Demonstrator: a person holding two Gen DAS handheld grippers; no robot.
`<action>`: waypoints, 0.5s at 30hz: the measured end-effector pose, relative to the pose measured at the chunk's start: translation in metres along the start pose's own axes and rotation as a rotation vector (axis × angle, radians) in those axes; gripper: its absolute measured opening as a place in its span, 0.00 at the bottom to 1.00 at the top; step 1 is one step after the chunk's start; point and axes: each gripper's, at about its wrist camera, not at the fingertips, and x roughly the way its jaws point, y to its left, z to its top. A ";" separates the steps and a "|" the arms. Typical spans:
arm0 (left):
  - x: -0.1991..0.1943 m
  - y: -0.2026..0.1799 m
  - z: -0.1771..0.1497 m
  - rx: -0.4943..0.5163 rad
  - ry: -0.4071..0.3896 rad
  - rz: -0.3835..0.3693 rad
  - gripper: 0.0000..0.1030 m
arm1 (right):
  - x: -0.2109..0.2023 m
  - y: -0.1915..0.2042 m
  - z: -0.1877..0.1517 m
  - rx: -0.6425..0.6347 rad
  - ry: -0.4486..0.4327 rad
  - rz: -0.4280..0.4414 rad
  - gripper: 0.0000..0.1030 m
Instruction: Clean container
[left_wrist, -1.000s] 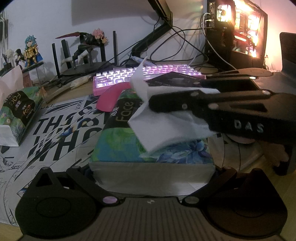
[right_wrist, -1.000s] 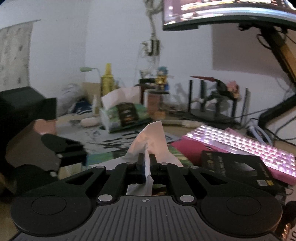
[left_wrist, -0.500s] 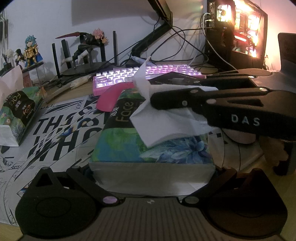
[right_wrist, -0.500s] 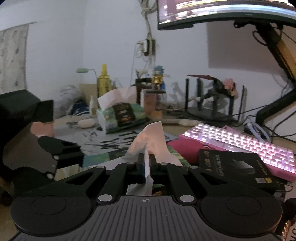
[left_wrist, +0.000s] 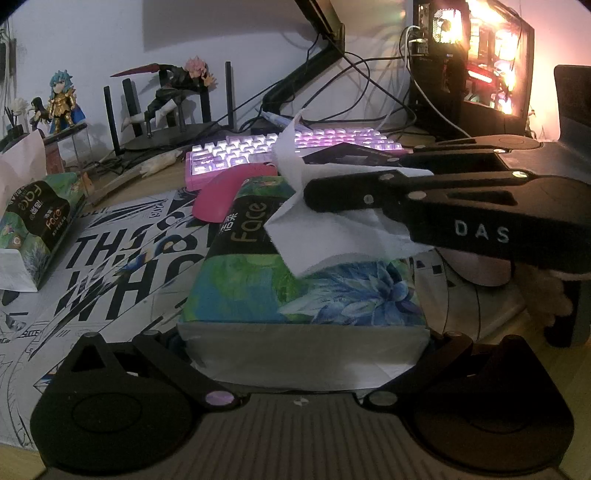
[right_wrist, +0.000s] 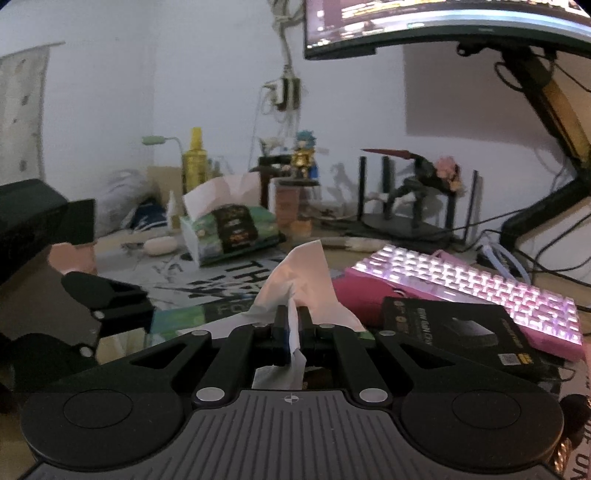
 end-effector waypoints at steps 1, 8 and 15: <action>0.000 0.000 0.000 0.000 0.000 0.000 1.00 | 0.000 0.001 0.000 -0.007 0.000 0.013 0.05; 0.000 0.000 0.000 0.000 0.000 0.000 1.00 | -0.002 0.008 0.001 -0.031 0.003 0.085 0.05; 0.000 0.000 0.000 0.000 0.000 0.000 1.00 | -0.002 0.007 0.002 -0.024 0.003 0.076 0.05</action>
